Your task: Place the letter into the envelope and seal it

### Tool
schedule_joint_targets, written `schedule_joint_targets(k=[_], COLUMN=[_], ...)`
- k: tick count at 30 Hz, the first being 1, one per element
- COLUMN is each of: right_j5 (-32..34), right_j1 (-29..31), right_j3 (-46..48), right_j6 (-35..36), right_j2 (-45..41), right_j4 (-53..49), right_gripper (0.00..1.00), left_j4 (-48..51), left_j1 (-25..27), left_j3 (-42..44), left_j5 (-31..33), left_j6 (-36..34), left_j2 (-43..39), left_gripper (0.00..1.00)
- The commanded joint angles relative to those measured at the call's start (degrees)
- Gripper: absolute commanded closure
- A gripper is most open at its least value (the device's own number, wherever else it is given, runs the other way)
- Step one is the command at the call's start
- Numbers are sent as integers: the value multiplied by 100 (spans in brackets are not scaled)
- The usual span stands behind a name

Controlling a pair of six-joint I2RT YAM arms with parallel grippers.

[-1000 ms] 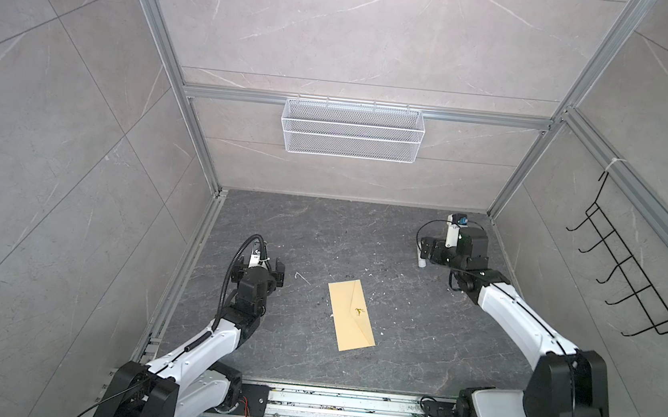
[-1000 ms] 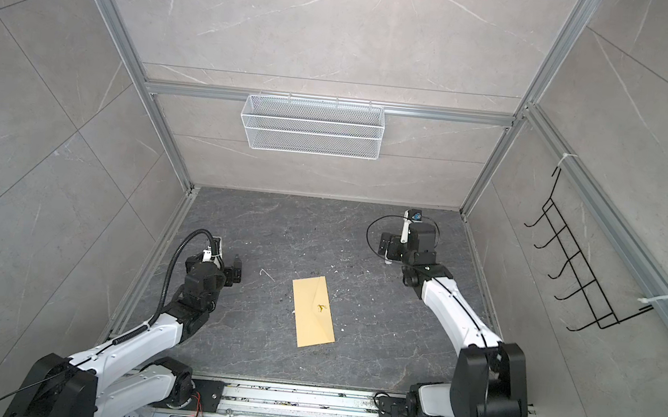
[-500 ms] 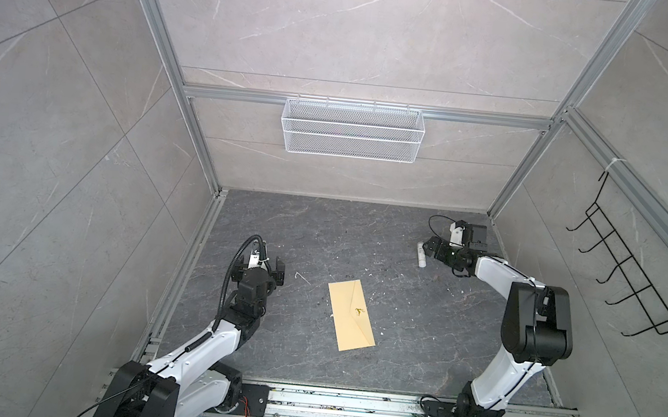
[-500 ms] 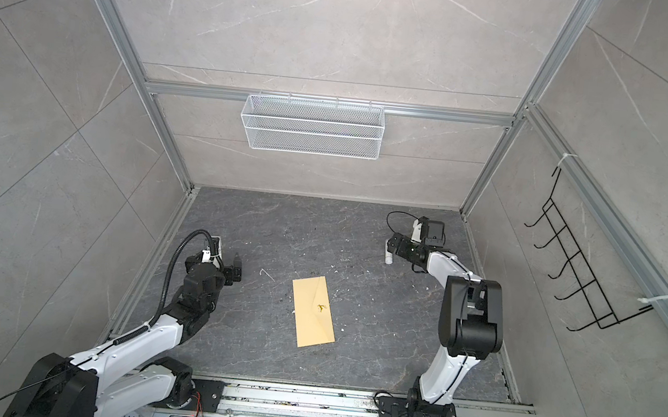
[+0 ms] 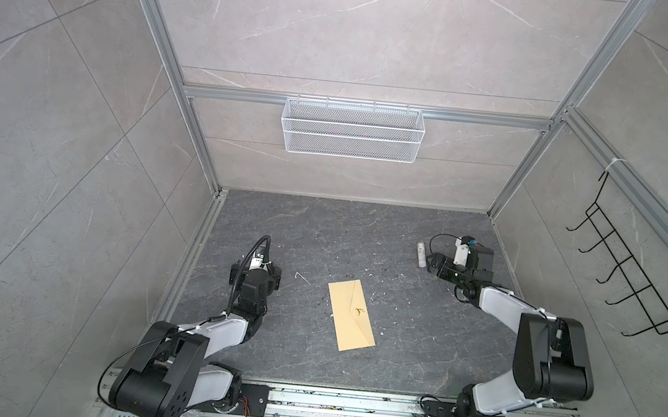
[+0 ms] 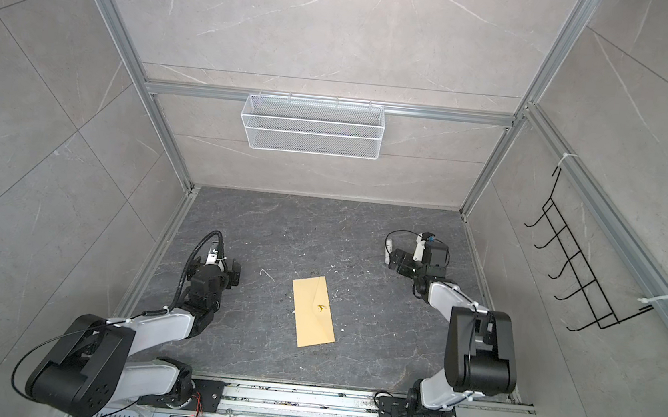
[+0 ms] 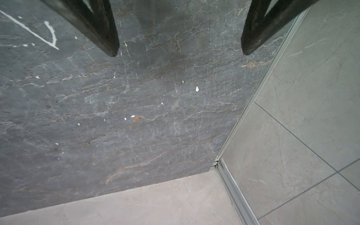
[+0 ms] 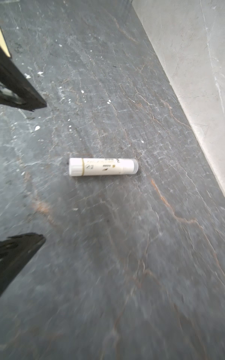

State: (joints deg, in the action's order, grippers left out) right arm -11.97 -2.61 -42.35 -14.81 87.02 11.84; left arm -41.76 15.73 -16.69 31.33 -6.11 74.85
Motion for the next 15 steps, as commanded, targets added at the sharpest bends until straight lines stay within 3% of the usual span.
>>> schedule_joint_targets(k=[1,9,15], right_j5=[500,1125,1479], right_j1=[-29,-20,4], right_j3=[372,600,1086], right_j6=[299,707,615], right_j2=[-437,-556,-194], right_j4=[739,743,1574], right_gripper=[1,1,1], left_j4=[-1039,-1604,-1431], left_j1=[-174,-483,-754], left_j3=[33,28,87], left_j5=[-63,-506,-1008], left_j6=[-206,-171,36], left_j2=[268,871,738], left_gripper=[0,0,0])
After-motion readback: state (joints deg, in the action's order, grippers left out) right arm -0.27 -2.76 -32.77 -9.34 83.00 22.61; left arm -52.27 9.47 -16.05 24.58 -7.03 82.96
